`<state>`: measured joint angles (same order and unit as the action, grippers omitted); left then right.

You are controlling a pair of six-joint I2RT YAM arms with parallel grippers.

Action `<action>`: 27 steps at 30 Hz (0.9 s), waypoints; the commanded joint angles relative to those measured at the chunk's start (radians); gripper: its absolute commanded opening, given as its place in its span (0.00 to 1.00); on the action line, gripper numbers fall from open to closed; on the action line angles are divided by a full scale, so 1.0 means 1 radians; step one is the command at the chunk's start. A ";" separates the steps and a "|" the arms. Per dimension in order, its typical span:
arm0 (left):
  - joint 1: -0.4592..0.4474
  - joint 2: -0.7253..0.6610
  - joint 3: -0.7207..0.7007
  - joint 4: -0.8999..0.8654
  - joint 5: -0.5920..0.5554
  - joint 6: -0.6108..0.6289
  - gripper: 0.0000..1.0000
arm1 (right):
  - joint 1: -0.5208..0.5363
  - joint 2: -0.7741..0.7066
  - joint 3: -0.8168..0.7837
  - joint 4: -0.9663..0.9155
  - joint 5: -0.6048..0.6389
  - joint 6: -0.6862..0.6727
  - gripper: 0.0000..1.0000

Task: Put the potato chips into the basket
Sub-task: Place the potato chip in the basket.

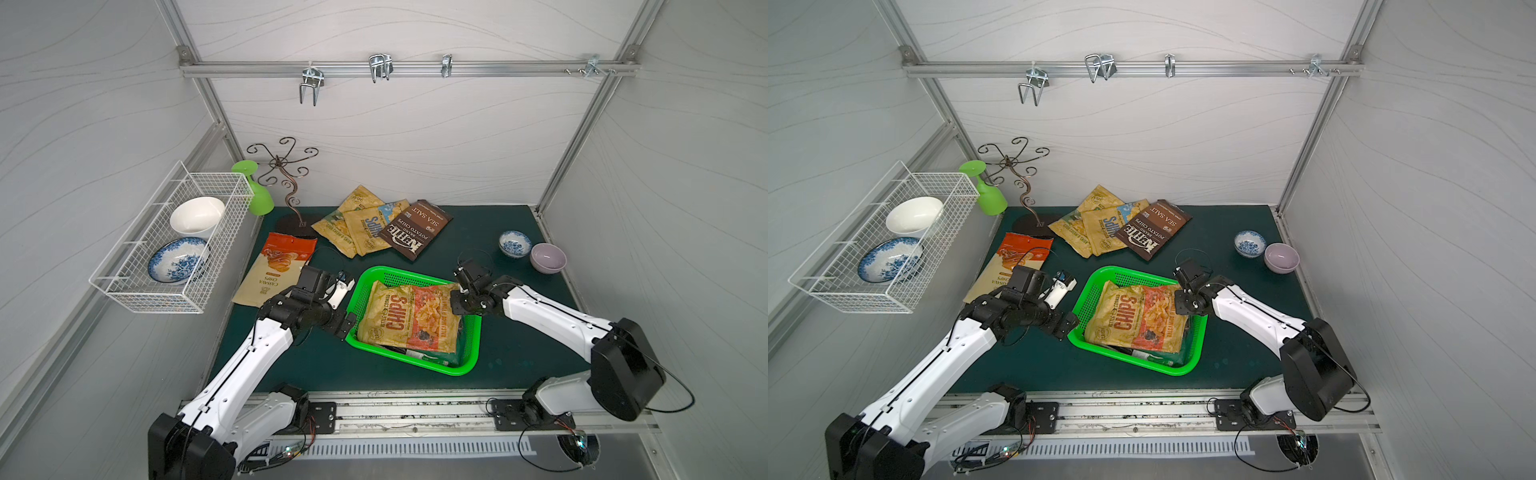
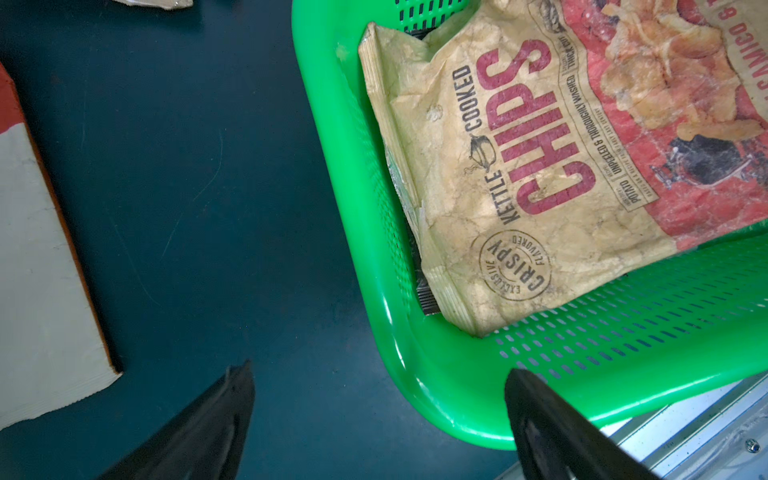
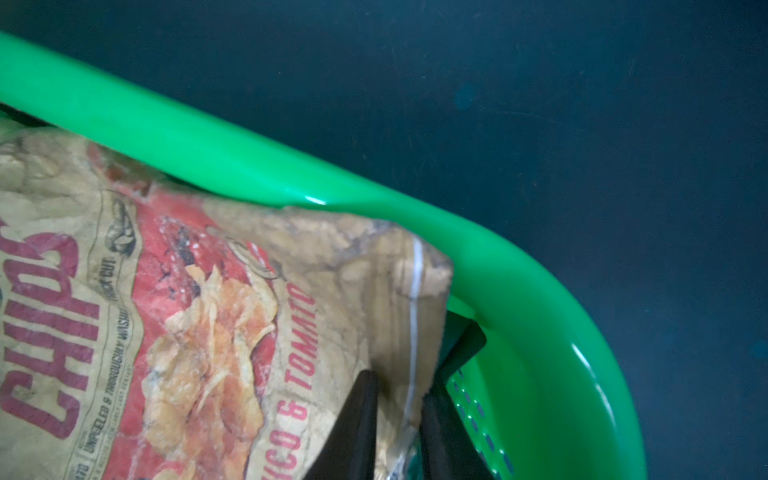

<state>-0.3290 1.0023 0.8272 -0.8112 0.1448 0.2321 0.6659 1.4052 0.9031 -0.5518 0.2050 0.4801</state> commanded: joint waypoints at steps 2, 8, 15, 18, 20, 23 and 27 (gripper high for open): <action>0.002 -0.019 -0.002 0.033 -0.010 -0.002 0.99 | 0.015 -0.031 -0.032 0.013 0.013 0.019 0.10; 0.002 -0.026 -0.003 0.033 -0.004 -0.001 0.99 | 0.029 -0.079 -0.057 -0.043 -0.025 0.060 0.00; 0.002 -0.030 -0.005 0.032 -0.002 -0.001 0.99 | 0.049 -0.149 -0.072 -0.096 -0.065 0.097 0.00; 0.002 -0.032 -0.005 0.032 0.000 -0.002 0.99 | 0.050 -0.155 -0.073 -0.110 -0.097 0.094 0.00; 0.002 -0.033 -0.005 0.030 0.001 -0.002 0.99 | 0.051 -0.159 -0.068 -0.128 -0.097 0.090 0.00; 0.002 -0.034 -0.005 0.030 0.000 -0.002 0.99 | 0.051 -0.180 -0.054 -0.165 -0.078 0.089 0.11; 0.002 -0.032 -0.006 0.033 -0.004 -0.003 0.99 | 0.048 -0.243 -0.021 -0.206 -0.045 0.081 0.52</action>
<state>-0.3290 0.9833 0.8223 -0.8101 0.1444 0.2321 0.7101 1.2167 0.8459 -0.6884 0.1368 0.5632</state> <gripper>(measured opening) 0.987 0.492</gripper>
